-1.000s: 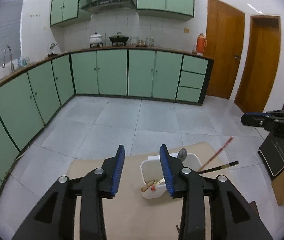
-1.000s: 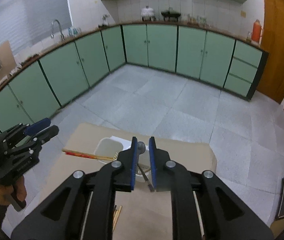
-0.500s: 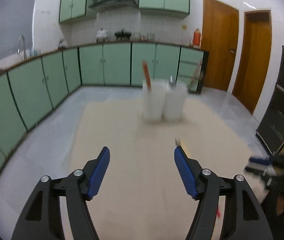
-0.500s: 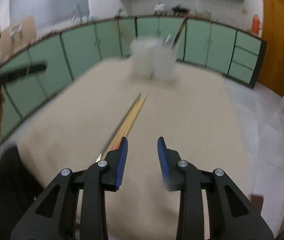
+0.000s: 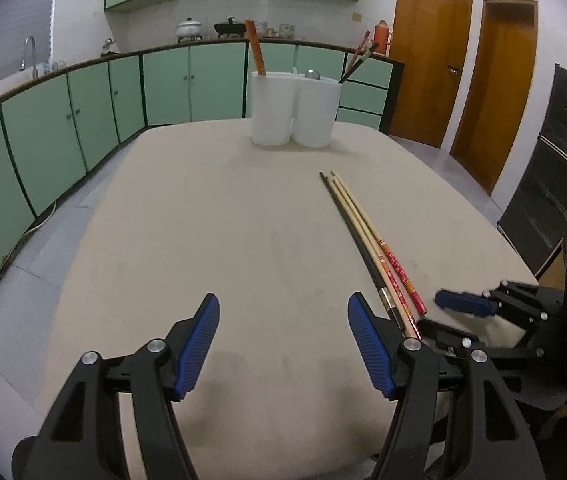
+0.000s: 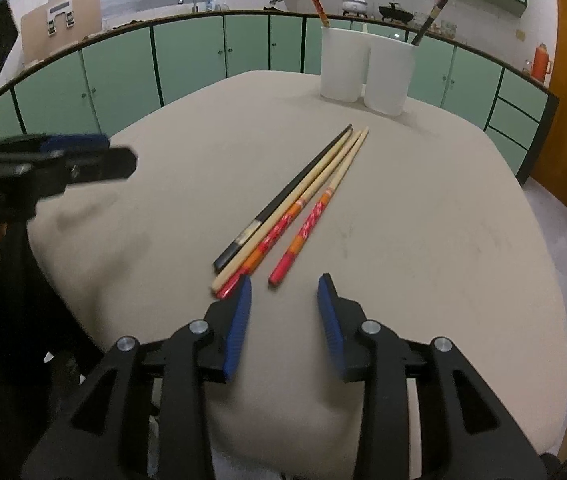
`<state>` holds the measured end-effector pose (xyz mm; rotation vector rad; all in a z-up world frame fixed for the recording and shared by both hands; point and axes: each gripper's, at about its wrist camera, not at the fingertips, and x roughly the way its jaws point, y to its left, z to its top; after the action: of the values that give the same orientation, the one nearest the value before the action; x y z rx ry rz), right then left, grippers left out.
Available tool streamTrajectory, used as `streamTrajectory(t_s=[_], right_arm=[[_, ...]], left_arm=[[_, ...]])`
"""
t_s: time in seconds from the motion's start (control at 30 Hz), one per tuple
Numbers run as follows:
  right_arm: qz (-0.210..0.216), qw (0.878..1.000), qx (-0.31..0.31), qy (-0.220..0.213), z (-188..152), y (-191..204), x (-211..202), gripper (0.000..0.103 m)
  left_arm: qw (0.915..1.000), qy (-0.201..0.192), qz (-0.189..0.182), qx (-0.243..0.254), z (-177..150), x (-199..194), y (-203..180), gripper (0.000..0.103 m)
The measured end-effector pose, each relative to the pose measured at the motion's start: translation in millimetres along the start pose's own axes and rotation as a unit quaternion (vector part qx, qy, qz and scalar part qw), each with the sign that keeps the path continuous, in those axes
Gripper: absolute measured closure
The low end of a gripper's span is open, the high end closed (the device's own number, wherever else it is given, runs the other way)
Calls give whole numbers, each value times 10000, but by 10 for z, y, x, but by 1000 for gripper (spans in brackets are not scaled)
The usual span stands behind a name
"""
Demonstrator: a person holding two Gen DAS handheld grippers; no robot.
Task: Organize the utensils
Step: 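Withdraw both tools from the holder back to the remaining chopsticks, then grasp a red-patterned chopstick with the right tool while the left tool grasps a black chopstick, then carry both chopsticks into the white holder and open both tools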
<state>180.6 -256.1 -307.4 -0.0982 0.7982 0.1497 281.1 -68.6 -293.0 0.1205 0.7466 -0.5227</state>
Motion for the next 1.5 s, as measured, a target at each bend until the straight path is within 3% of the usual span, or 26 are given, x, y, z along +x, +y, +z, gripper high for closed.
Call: streamTrajectory(t_s=[0.1, 0.2, 0.23, 0.5, 0.7, 0.97, 1.2, 1.37, 1.5], right_arm=[[-14, 10000, 34, -43, -24, -52, 17, 71], [-86, 9999, 81, -46, 7, -147, 53, 93], [-130, 9998, 117, -48, 9, -193, 51, 96], [-314, 9980, 554, -17, -85, -590, -18, 96], [-291, 9975, 644, -28, -116, -649, -19, 96], [-312, 9972, 668, -83, -126, -662, 3, 95], [-474, 9972, 554, -144, -138, -578, 10, 95], [-983, 9930, 638, -176, -148, -507, -6, 98], [-1053, 9920, 670, -208, -162, -464, -40, 98]], left_arm=[[9999, 51, -31, 131, -41, 28, -28, 37], [9995, 166, -159, 208, -53, 94, -59, 38], [9993, 197, -189, 258, -72, 127, -93, 38], [9963, 449, -396, 610, -168, 323, -415, 39], [9945, 502, -406, 826, -217, 408, -598, 39], [9971, 342, -251, 628, -151, 478, -664, 40], [9979, 22, -173, 621, -172, 472, -715, 95], [9991, -59, 301, 286, -155, 465, -636, 96], [9991, -32, 378, 193, -164, 442, -593, 96]])
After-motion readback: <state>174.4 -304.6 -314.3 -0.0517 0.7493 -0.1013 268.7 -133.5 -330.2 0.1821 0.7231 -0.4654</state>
